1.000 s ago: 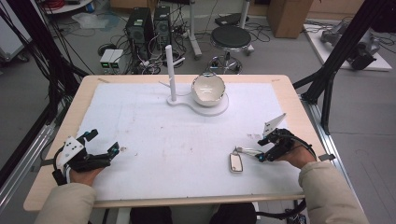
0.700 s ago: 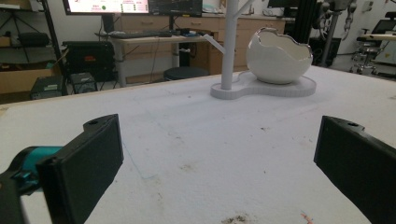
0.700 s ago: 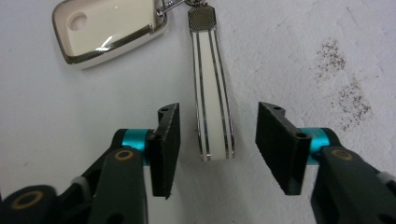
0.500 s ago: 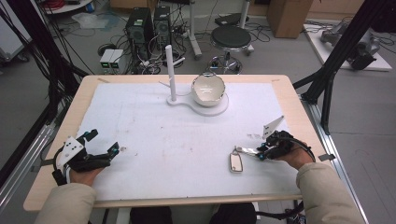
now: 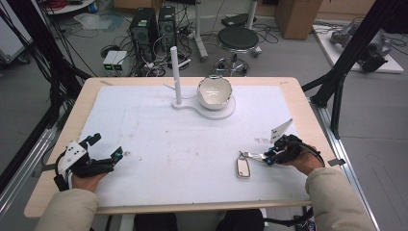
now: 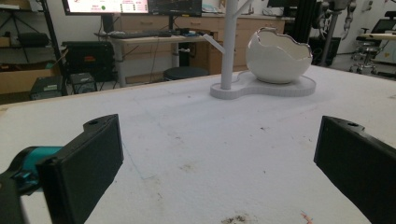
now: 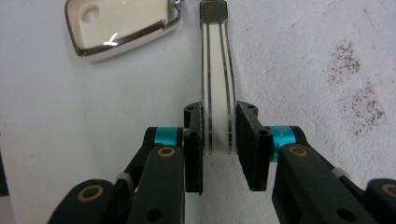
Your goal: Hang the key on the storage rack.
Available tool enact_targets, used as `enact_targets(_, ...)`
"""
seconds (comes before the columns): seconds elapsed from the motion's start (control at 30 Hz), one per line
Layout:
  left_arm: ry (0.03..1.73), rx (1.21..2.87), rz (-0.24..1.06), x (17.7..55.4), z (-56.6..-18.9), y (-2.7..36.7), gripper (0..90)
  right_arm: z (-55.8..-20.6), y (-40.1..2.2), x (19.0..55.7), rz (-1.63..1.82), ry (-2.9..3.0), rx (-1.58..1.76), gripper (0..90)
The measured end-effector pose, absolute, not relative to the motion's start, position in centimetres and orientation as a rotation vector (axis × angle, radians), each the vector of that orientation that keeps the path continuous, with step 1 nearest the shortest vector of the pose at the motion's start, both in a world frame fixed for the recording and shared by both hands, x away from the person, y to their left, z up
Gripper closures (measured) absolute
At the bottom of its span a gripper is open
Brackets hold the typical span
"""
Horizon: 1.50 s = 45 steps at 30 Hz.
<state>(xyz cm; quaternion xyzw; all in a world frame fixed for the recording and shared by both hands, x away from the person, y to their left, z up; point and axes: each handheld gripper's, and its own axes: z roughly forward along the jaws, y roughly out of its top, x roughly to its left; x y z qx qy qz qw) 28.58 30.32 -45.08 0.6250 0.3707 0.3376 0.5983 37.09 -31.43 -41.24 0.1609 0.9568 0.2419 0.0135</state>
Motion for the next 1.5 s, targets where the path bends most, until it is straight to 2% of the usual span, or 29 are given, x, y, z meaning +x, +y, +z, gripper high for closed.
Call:
enact_targets(0.23,0.903,1.484,0.727,29.1,-44.7,30.5,1.7,-40.4,-31.5,36.7,0.836,2.945,0.575,74.2)
enact_targets(0.6,0.728,1.6,0.666,30.6,-39.3,29.5,1.7,-37.6,-30.5,37.1,0.977,2.918,0.634,74.2)
enact_targets(1.1,0.506,1.704,0.527,33.6,-32.4,25.4,1.7,-32.6,-26.7,38.6,1.12,2.905,0.519,74.3)
enact_targets(1.5,0.375,1.826,0.402,35.7,-29.4,20.7,1.7,-30.1,-22.4,39.6,1.141,2.931,0.408,74.2)
